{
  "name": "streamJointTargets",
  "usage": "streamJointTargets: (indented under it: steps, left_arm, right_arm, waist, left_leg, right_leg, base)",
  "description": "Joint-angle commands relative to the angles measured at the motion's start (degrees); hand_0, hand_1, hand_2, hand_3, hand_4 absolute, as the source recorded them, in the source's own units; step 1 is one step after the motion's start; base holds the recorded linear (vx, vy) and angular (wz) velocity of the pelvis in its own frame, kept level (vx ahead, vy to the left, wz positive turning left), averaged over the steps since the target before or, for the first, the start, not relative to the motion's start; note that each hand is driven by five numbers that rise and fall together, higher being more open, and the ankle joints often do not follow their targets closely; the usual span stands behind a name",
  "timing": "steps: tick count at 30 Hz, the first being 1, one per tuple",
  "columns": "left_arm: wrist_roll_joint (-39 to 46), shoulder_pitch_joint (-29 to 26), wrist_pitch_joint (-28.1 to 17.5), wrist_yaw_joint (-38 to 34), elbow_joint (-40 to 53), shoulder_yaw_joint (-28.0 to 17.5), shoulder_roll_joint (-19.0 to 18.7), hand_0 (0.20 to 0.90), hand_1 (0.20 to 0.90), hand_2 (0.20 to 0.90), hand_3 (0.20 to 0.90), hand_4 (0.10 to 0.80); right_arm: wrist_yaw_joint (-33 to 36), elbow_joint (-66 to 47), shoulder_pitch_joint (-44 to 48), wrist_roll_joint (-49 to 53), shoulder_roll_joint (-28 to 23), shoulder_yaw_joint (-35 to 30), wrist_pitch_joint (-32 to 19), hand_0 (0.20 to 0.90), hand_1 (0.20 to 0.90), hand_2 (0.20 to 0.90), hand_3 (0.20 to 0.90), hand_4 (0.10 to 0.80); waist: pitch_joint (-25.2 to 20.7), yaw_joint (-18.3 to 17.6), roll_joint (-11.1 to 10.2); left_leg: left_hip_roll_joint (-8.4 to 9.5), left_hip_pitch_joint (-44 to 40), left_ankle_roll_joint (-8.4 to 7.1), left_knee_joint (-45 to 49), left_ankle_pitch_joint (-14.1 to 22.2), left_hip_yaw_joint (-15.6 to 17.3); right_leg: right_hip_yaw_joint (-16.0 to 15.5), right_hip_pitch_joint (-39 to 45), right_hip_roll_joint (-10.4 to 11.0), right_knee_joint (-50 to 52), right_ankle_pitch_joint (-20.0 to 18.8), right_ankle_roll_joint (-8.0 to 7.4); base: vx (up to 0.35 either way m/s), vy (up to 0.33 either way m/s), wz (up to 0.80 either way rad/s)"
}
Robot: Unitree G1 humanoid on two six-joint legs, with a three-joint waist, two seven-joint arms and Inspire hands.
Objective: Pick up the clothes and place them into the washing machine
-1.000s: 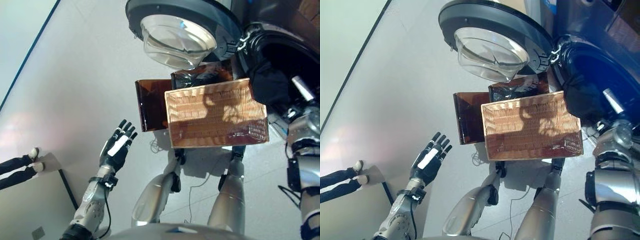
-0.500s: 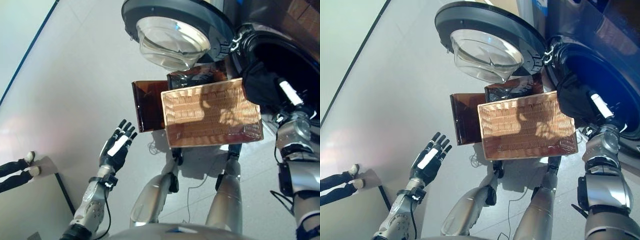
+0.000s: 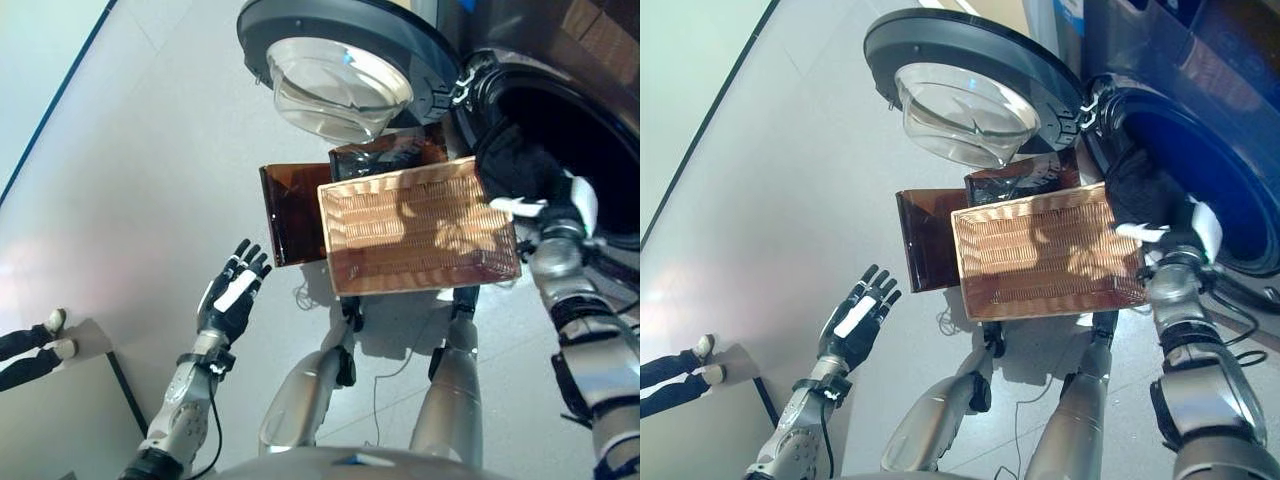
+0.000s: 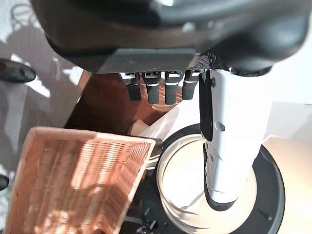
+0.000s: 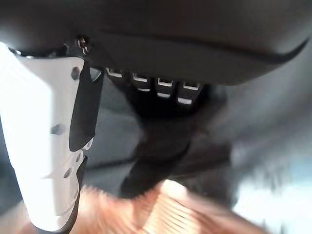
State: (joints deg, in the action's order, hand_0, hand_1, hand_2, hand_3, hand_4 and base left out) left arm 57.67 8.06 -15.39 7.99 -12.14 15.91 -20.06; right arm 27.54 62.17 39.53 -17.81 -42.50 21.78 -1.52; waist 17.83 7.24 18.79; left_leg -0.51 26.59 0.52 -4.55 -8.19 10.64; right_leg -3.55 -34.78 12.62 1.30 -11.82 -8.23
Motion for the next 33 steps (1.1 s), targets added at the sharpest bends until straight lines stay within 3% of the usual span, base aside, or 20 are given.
streamJointTargets:
  steps: [1,5,12,24,26,27,28,29,33]
  left_arm:
    - [-1.64,2.47,-4.87,0.51,4.76,-5.64,-1.98,0.900,0.900,0.900,0.900,0.800]
    - [-2.14,2.29,-4.44,0.89,3.40,-5.82,-0.47,0.900,0.900,0.900,0.900,0.800]
    - [-2.71,1.46,-4.54,0.49,2.50,-5.24,0.89,0.900,0.900,0.900,0.900,0.800]
    - [-3.13,1.36,-4.25,0.06,2.41,-5.49,0.79,0.900,0.900,0.900,0.900,0.800]
    - [-2.90,1.47,-4.17,0.09,2.46,-5.47,0.71,0.900,0.900,0.900,0.900,0.800]
    - [-2.73,1.45,-4.11,0.17,2.34,-5.60,0.55,0.900,0.900,0.900,0.900,0.800]
    - [-2.67,1.58,-4.10,0.23,2.27,-5.60,0.53,0.900,0.900,0.900,0.900,0.800]
    - [-2.62,1.64,-4.03,0.26,2.22,-5.66,0.43,0.900,0.900,0.900,0.900,0.800]
    - [-2.28,2.10,-4.14,0.48,2.42,-5.93,0.05,0.900,0.900,0.900,0.900,0.800]
  right_arm:
    - [2.88,2.99,3.27,-23.30,-3.18,4.92,8.01,0.900,0.900,0.900,0.900,0.800]
    - [1.05,7.09,6.03,-31.52,-3.76,9.27,10.85,0.900,0.900,0.900,0.900,0.800]
    - [-0.75,9.98,12.70,-34.03,-5.58,13.12,11.88,0.900,0.900,0.900,0.900,0.800]
    - [0.60,11.37,18.79,-21.45,-8.36,9.87,9.64,0.900,0.900,0.900,0.900,0.800]
    - [0.83,10.87,19.48,-18.65,-8.59,8.91,8.75,0.771,0.771,0.771,0.771,0.708]
    - [0.94,10.63,19.88,-17.51,-8.63,8.75,8.32,0.450,0.450,0.450,0.450,0.478]
    - [0.98,10.62,20.15,-16.39,-8.65,8.47,7.88,0.392,0.392,0.392,0.392,0.437]
    - [0.94,10.71,20.38,-15.57,-8.79,8.35,7.66,0.200,0.200,0.200,0.200,0.300]
    - [1.38,10.28,20.61,-11.86,-8.74,6.93,6.21,0.200,0.200,0.200,0.200,0.300]
  waist:
    - [-3.64,3.89,2.58]
    - [-4.05,4.58,2.79]
    - [-3.63,5.30,3.19]
    - [-3.09,5.33,2.91]
    - [-3.04,5.32,2.87]
    - [-3.00,5.35,2.88]
    - [-2.99,5.38,2.91]
    - [-2.98,5.44,2.93]
    - [-2.91,5.47,3.15]
  left_leg:
    - [0.82,1.35,-3.35,-0.45,1.12,-2.59]
    - [0.85,1.76,-3.47,-0.45,0.95,-2.75]
    - [0.99,2.13,-3.66,-0.45,0.64,-3.01]
    - [0.95,2.33,-4.02,-0.45,0.42,-2.99]
    - [0.96,2.36,-4.01,-0.45,0.44,-2.96]
    - [0.93,2.38,-4.02,-0.45,0.45,-2.94]
    - [0.92,2.39,-4.03,-0.45,0.45,-2.97]
    - [0.89,2.39,-4.05,-0.45,0.44,-2.98]
    - [0.85,2.36,-4.05,-0.45,0.45,-2.98]
  right_leg:
    - [0.47,-5.13,-3.74,5.42,2.39,1.86]
    - [0.40,-5.47,-3.75,5.49,2.45,1.88]
    - [0.33,-5.76,-3.65,5.54,2.27,1.91]
    - [0.33,-5.89,-3.70,5.64,2.30,1.93]
    - [0.35,-5.94,-3.69,5.59,2.28,1.91]
    - [0.36,-5.97,-3.68,5.59,2.28,1.89]
    - [0.35,-5.96,-3.67,5.56,2.26,1.90]
    - [0.36,-5.91,-3.64,5.51,2.23,1.91]
    - [0.45,-5.87,-3.58,5.45,2.23,1.94]
  base:
    - [0.000,0.000,0.00]
    - [-0.002,0.005,0.02]
    - [0.000,0.000,0.00]
    - [0.002,0.000,0.01]
    - [0.000,0.000,0.00]
    - [0.000,0.000,0.00]
    - [0.000,0.000,0.00]
    - [0.000,0.000,0.00]
    - [0.000,0.000,0.00]
